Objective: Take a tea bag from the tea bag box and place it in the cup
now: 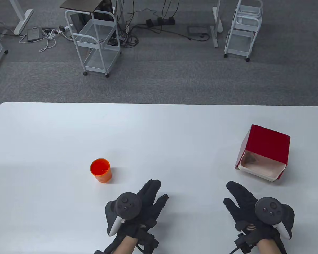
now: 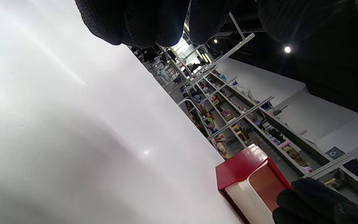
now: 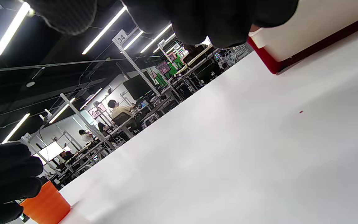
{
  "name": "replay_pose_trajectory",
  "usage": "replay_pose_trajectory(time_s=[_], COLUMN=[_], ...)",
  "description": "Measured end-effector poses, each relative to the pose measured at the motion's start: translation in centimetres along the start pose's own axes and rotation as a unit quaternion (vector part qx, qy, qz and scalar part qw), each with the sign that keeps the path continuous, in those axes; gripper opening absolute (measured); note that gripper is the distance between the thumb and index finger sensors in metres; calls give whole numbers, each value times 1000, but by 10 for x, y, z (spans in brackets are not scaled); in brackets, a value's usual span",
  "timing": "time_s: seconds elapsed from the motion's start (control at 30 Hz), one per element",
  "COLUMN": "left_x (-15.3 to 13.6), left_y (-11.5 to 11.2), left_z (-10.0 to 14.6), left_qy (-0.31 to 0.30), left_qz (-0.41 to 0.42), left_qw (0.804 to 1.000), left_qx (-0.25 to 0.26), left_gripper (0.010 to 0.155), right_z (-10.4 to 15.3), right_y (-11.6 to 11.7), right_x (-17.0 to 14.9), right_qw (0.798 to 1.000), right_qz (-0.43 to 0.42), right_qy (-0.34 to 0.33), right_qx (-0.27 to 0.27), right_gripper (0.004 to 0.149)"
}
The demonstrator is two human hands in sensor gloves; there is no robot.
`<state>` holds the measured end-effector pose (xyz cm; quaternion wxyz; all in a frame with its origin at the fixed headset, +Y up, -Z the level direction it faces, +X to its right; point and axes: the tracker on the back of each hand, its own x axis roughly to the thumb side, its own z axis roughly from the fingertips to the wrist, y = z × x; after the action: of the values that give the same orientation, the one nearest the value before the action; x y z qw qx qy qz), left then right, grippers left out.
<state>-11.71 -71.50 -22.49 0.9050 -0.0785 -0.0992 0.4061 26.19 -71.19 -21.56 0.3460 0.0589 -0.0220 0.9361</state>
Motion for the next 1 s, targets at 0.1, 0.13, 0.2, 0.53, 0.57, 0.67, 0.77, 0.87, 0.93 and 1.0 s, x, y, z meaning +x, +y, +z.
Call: replay_pose_trajectory(time_s=[0.1, 0.13, 0.2, 0.53, 0.57, 0.67, 0.77, 0.87, 0.93, 1.0], left_x=[1, 2, 3, -1, -1, -2, -2, -3, -3, -3], left_y=[-1, -1, -2, -1, 0, 1, 3, 5, 6, 6], left_z=[-1, -1, -1, 0, 0, 0, 0, 1, 1, 1], left_qy=[0, -1, -2, 1, 2, 4, 4, 4, 3, 4], left_qz=[0, 0, -2, 14, 16, 21, 25, 31, 33, 36], left_qw=[1000, 1000, 1000, 1000, 1000, 1000, 1000, 999, 999, 999], left_qx=[-4, -6, -8, -4, -2, -1, 4, 7, 8, 8], left_gripper=[73, 73, 73, 73, 72, 72, 72, 72, 72, 72], right_z=[-1, -1, -1, 0, 1, 1, -2, -9, -15, -23], right_y=[0, 0, -1, -3, -5, -8, -13, -18, -23, -26], right_x=[-1, 0, 0, -2, -2, -2, -4, -4, -4, -5], right_qw=[1000, 1000, 1000, 1000, 1000, 999, 997, 993, 987, 981], right_qz=[-2, -2, -1, 10, 12, 25, 60, 105, 148, 184], right_qy=[1, 2, 2, 8, 9, 8, 12, 21, 29, 34], right_qx=[1, 1, 0, -5, -10, -23, -37, -48, -59, -58], right_gripper=[65, 65, 65, 65, 65, 65, 64, 63, 62, 61])
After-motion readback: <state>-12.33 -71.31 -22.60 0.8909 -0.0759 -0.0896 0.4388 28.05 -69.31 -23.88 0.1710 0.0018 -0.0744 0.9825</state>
